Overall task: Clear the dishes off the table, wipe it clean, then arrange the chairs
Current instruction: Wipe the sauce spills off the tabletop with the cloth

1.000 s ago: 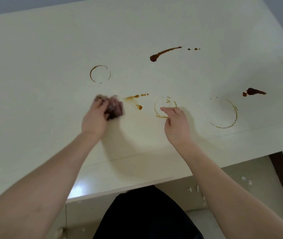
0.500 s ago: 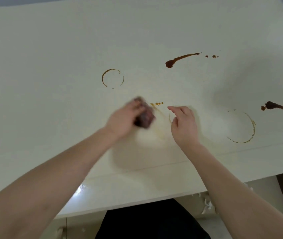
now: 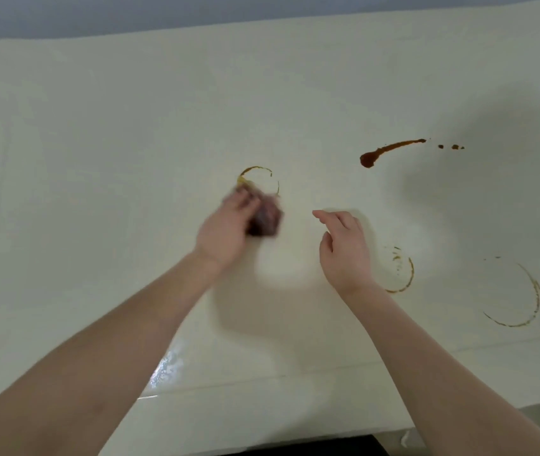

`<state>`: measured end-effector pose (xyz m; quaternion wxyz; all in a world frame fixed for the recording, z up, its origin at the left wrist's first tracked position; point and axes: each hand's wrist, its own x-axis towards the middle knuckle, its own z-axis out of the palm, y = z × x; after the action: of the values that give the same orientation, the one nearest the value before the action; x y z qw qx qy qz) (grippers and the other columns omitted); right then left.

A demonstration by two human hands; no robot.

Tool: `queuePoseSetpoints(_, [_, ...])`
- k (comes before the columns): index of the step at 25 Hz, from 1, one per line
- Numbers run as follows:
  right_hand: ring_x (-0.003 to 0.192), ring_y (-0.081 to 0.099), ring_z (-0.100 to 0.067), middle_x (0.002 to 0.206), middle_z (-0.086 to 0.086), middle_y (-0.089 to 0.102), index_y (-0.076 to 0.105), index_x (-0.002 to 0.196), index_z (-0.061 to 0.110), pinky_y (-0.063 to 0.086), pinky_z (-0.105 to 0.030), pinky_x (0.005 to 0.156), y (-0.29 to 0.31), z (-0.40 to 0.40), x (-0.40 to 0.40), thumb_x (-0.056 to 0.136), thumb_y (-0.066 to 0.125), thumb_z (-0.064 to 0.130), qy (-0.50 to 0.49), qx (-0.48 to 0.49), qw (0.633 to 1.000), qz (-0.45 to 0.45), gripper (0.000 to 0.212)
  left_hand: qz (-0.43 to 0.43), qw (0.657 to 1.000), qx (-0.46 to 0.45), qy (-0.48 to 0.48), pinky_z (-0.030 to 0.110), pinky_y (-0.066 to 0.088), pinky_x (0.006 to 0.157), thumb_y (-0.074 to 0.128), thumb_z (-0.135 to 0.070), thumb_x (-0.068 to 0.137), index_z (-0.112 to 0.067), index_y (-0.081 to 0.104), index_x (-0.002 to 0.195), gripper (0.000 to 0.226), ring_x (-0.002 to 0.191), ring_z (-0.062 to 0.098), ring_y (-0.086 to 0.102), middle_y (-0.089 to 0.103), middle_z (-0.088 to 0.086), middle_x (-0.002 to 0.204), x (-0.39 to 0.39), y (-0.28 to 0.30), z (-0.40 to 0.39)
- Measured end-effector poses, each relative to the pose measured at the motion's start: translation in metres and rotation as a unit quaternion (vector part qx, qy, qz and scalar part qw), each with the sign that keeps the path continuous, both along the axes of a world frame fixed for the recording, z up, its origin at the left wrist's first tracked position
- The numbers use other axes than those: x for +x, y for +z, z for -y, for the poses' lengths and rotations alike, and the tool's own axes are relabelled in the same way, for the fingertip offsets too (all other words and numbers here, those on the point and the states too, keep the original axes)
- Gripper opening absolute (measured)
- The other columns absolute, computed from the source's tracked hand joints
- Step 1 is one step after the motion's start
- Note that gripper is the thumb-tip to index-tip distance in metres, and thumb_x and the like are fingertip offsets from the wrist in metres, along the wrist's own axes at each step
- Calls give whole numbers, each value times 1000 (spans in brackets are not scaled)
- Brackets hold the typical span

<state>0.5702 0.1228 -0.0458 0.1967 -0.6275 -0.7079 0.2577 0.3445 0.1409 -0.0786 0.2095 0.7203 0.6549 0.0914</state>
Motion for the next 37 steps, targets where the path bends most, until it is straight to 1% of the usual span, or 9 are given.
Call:
queuePoseSetpoints(3, [130,36,-22,138,-5,46,50,134,15,32,-34,110,-5,-25,-2,90,41,-1,17,-36,997,59,48,-37,990,-11,137,33,25,113,47,-10,94,-21,41,143,51,142,24,26,26,5,156,-49,0,-63])
queuePoseSetpoints(6, [140,22,-25,151,-8,30,43,139,19,20,-34,116,-8,-61,-11,94,44,12,39,-75,984,157,45,-23,989,4,149,32,24,113,47,-6,92,-20,43,142,52,143,24,25,29,5,154,-46,6,-89])
queuePoseSetpoints(10, [135,30,-26,145,-8,38,47,136,20,24,-31,110,2,-80,-21,92,50,13,29,-84,977,193,45,70,996,3,-54,24,24,110,54,-12,91,-20,54,133,43,139,23,33,38,9,149,5,8,-45])
queuePoseSetpoints(13, [135,29,-24,145,-5,36,44,139,24,28,-32,108,4,-80,-17,94,50,14,47,-99,972,210,46,56,981,8,-183,30,28,114,52,-13,92,-21,48,138,47,141,24,30,35,8,151,21,-1,-26])
queuePoseSetpoints(19, [140,23,-22,150,-4,31,40,141,24,25,-32,111,0,-78,-16,95,48,15,41,-103,975,195,48,-25,995,-6,96,33,30,112,50,-10,91,-22,46,139,50,138,26,33,34,7,151,-27,1,-132])
queuePoseSetpoints(23, [137,27,-26,146,-8,34,45,137,23,26,-32,110,3,-80,-16,92,48,15,61,-88,975,195,45,32,995,5,-96,29,27,114,48,-16,94,-24,49,137,43,140,25,30,36,6,151,45,0,-60])
queuePoseSetpoints(26, [143,20,-21,154,-5,25,38,143,24,22,-30,114,2,-79,-5,87,46,3,75,-127,975,164,60,14,989,-8,-146,28,26,115,47,-15,94,-26,40,143,50,144,19,21,27,1,155,49,5,-6])
queuePoseSetpoints(32, [135,36,-22,145,-6,44,46,139,14,21,-27,112,9,-49,-36,95,46,14,231,-53,971,30,44,45,998,-47,-9,32,41,98,71,-30,76,-24,30,145,81,129,21,45,43,-1,143,14,28,-13])
queuePoseSetpoints(37, [142,24,-27,154,-9,28,32,146,17,14,-33,116,-18,-61,-60,94,50,14,296,1,946,134,55,70,994,-54,69,24,20,113,67,-19,82,-16,48,136,57,141,18,30,40,5,148,-45,37,-33])
